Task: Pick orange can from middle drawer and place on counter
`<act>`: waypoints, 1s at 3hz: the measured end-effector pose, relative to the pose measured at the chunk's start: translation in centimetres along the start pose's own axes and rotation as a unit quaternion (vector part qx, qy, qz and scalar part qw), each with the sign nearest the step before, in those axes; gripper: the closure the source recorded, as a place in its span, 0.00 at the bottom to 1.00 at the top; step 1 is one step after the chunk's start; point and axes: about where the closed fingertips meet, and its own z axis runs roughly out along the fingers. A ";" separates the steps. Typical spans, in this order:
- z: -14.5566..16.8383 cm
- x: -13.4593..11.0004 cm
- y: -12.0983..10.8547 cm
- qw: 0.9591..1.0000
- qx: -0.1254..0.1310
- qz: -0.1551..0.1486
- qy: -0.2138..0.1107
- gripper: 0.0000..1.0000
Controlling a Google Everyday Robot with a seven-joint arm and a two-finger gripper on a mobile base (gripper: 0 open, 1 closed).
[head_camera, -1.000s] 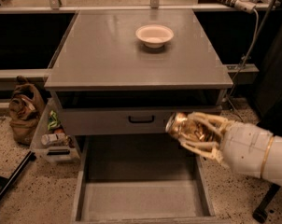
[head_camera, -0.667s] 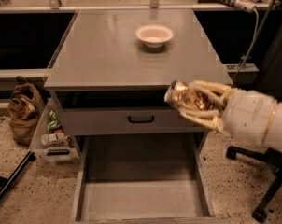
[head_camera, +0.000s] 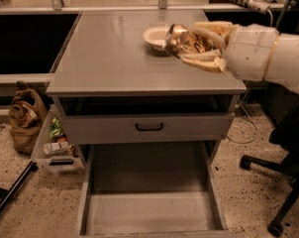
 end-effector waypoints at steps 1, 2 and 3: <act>4.0 -2.3 -1.5 0.999 -0.014 -0.015 -0.032 1.00; 4.2 -2.4 -1.4 0.999 -0.015 -0.015 -0.034 1.00; 5.3 -2.1 -1.4 0.999 -0.013 -0.026 -0.038 1.00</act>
Offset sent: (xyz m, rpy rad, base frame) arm 0.0212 0.0327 0.0205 0.0024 -0.0315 0.0604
